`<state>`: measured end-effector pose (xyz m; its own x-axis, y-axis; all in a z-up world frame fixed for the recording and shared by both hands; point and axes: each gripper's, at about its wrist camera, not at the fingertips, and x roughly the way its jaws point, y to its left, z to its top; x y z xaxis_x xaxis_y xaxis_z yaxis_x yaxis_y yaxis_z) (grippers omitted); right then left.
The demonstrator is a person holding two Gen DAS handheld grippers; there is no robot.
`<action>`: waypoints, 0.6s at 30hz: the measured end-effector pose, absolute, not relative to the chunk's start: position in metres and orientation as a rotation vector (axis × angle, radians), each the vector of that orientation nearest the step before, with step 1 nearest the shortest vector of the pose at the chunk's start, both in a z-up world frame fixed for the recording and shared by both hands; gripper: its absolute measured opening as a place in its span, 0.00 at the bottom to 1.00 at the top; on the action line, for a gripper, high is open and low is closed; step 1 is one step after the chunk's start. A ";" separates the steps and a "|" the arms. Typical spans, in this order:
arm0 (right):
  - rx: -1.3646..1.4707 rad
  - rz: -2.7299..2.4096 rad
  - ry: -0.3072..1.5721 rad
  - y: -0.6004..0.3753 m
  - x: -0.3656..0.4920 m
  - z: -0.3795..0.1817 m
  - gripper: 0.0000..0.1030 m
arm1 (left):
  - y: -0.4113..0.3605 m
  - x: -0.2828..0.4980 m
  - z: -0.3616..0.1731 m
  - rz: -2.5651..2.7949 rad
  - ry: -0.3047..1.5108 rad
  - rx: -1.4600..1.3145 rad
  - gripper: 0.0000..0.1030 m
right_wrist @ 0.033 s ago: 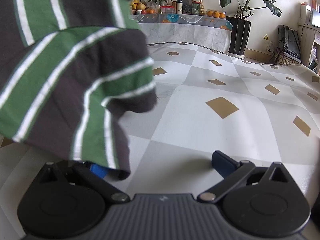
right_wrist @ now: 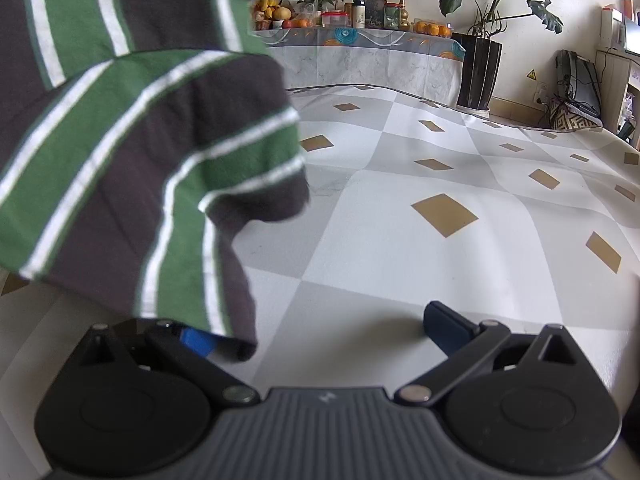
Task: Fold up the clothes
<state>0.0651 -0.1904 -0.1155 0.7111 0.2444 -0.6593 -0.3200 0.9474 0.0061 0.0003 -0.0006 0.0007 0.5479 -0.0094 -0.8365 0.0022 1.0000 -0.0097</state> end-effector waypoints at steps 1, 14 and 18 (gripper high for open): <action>-0.112 0.314 0.714 -0.190 0.065 -0.115 1.00 | -0.001 0.001 0.001 -0.008 0.992 -0.011 0.91; -0.111 0.314 0.714 -0.190 0.065 -0.115 1.00 | 0.005 0.001 -0.003 0.023 1.007 -0.003 0.91; -0.111 0.314 0.714 -0.191 0.065 -0.115 1.00 | 0.006 0.001 -0.004 0.032 1.013 0.003 0.91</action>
<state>0.0648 -0.1906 -0.1155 0.7115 0.2445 -0.6588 -0.3200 0.9474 0.0060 0.0007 0.0059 -0.0043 0.5290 0.0280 -0.8482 -0.0250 0.9995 0.0174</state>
